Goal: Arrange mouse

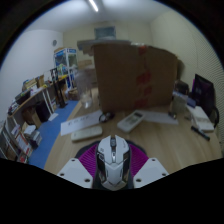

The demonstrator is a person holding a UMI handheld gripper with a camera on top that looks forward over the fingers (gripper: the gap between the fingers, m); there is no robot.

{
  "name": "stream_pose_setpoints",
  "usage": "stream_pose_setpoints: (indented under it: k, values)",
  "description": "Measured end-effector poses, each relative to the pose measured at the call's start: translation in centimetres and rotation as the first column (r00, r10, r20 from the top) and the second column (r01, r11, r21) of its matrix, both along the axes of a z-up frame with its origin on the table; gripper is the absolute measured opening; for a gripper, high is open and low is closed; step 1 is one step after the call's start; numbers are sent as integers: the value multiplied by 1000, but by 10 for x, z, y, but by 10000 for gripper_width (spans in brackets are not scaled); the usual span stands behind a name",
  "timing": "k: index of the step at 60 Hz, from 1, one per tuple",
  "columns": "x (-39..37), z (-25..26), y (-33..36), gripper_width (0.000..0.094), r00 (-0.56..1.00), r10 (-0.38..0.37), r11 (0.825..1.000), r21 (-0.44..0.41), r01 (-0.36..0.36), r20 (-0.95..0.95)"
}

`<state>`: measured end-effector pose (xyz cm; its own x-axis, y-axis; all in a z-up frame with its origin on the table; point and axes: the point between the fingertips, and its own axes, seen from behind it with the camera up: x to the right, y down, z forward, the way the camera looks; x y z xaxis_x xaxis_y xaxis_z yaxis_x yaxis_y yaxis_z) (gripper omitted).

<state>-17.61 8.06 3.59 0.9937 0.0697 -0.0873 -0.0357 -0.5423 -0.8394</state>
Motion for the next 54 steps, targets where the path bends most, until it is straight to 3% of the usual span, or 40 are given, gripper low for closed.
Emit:
stream_pose_setpoints:
  k: [8, 14, 17, 18, 19, 21, 22, 28, 30, 46, 54]
  values:
    - [-4, -49, -11, 408, 999, -9, 994, -109, 14, 44]
    - [-4, -50, -11, 427, 994, 19, 996, -85, -10, 106]
    - [-4, -49, -8, 497, 995, 31, 995, -96, -21, 100]
    - [-4, -49, -8, 569, 995, 35, 995, -97, -25, 96]
    - [-4, -49, -8, 544, 995, 39, 994, -101, -30, 92]
    - [-5, -50, -8, 609, 995, 52, 993, -114, -42, 82]
    - [-5, -50, -9, 598, 995, 62, 991, -120, -53, 77]
    - [-17, -46, -23, 881, 988, 156, 972, -177, -152, 8]
    - [-18, -43, -28, 825, 986, 167, 968, -188, -168, -22]
    - [15, 31, -101, 836, 962, 243, 952, -160, -262, -127]
    - [50, 54, -148, 835, 951, 248, 942, -184, -281, -183]
